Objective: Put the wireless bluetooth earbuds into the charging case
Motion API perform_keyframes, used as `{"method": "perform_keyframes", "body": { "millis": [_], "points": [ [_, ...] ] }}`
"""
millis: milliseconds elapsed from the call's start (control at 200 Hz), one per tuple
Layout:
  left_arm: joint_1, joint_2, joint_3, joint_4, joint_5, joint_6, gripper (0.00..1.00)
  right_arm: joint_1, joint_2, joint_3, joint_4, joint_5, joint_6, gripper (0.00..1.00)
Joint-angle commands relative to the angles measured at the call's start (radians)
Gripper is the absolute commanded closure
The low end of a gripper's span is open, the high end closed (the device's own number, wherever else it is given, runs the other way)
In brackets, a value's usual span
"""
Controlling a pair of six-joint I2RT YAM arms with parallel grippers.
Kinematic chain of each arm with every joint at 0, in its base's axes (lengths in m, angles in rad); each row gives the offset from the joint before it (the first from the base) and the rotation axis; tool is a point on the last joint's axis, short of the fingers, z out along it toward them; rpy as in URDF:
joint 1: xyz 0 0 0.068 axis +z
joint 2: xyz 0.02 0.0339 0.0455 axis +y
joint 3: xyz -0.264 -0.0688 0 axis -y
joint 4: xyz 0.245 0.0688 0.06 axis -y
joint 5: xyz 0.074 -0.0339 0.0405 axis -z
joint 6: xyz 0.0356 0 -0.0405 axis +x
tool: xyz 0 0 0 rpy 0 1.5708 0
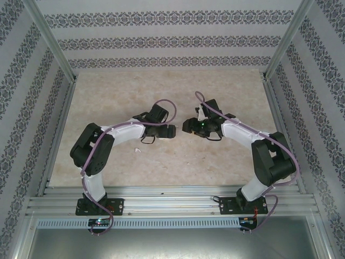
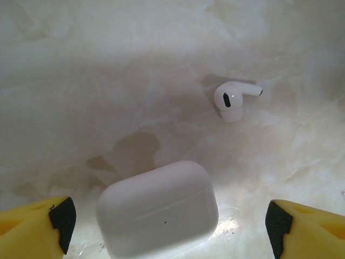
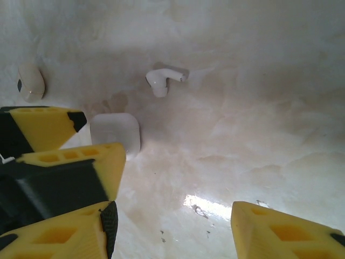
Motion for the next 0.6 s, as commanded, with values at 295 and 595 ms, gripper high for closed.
{"method": "perform_keyframes", "body": {
  "millis": [295,595],
  "points": [
    [-0.038,0.102,0.055,-0.073,-0.096,-0.037,0.14,-0.047,-0.044,-0.055,0.032,-0.035,-0.018,0.41],
    [-0.047,0.112,0.043,-0.072,-0.072,-0.027,0.37,-0.058,-0.051,-0.055,0.041,-0.053,-0.004,0.41]
  ]
}}
